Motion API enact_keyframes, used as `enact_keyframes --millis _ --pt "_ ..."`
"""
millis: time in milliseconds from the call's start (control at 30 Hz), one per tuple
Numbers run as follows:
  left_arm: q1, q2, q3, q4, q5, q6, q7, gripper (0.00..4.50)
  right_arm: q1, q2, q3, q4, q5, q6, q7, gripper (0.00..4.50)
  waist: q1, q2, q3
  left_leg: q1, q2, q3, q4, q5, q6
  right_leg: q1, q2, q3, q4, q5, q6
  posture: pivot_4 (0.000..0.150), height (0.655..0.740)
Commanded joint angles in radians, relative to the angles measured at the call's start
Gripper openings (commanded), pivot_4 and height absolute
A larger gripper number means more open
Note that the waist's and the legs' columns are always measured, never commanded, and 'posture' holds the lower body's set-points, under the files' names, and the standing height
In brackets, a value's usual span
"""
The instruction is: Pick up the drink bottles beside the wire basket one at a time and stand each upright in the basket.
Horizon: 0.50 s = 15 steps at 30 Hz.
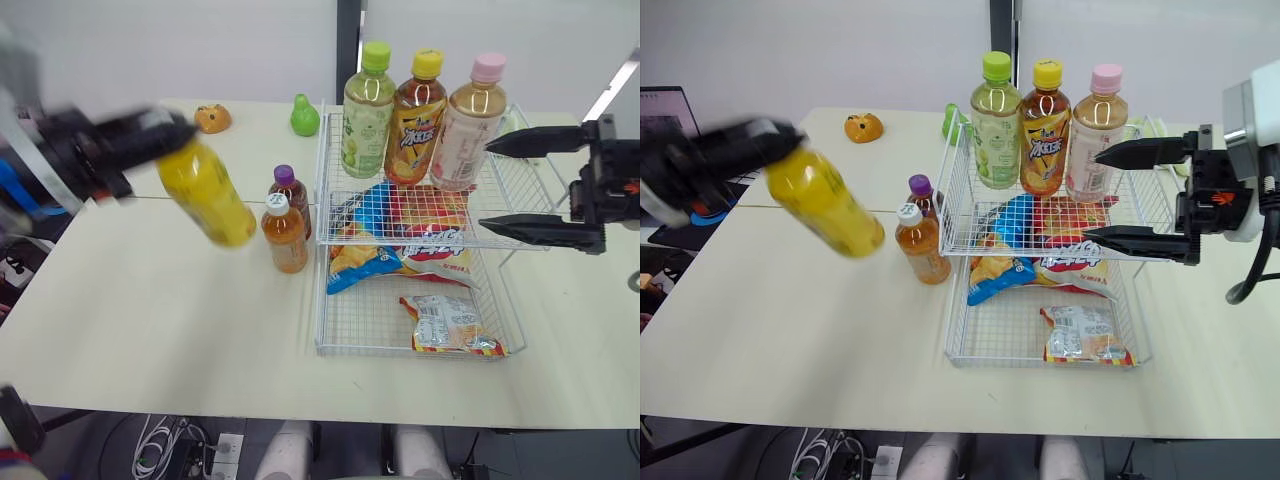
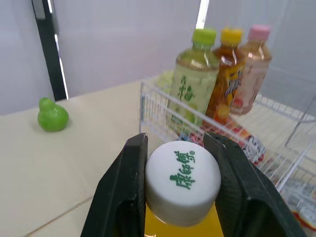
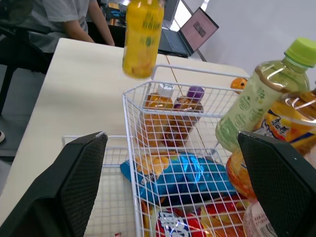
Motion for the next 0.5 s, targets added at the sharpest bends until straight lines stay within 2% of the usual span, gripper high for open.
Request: enact_keyframes --millis 33,100,233,400,500 --pt "-0.204 0.070 -0.093 0.153 0.019 0.006 -0.097 1.37 0.016 -0.027 -0.067 -0.006 0.006 -0.023 0.016 4.50 -0.003 0.000 0.000 0.000 0.000 0.000 0.000 0.000 0.000 0.000 0.000 0.000 0.000 0.000 0.000 0.150 0.7400" --pt "-0.349 0.069 -0.197 0.227 0.074 0.004 -0.167 1.37 0.034 -0.029 -0.089 -0.011 0.030 -0.012 0.026 4.50 -0.003 0.000 0.000 0.000 0.000 0.000 0.000 0.000 0.000 0.000 0.000 0.000 0.000 0.000 0.001 0.150 0.7400" --pt "-0.647 -0.010 -0.367 0.390 0.187 0.000 -0.302 1.37 0.075 -0.038 -0.116 -0.030 0.053 0.008 0.017 4.50 0.000 -0.002 0.001 0.000 0.000 -0.001 0.001 0.000 0.000 0.001 0.001 -0.001 0.001 0.000 0.001 0.150 0.7400" --pt "-0.899 -0.155 -0.495 0.567 0.324 -0.027 -0.461 1.37 0.105 -0.038 -0.143 -0.050 0.072 0.024 -0.009 4.50 -0.008 -0.002 0.001 -0.001 0.000 0.000 0.000 0.000 0.000 0.000 0.000 0.000 0.000 0.000 0.002 0.150 0.7400" --pt "-0.975 -0.257 -0.550 0.636 0.396 -0.059 -0.548 1.37 0.120 -0.045 -0.161 -0.055 0.081 0.031 -0.024 4.50 -0.015 -0.002 0.001 -0.001 0.000 0.000 0.000 0.000 0.000 0.000 0.000 0.000 0.000 0.000 0.002 0.150 0.7400"
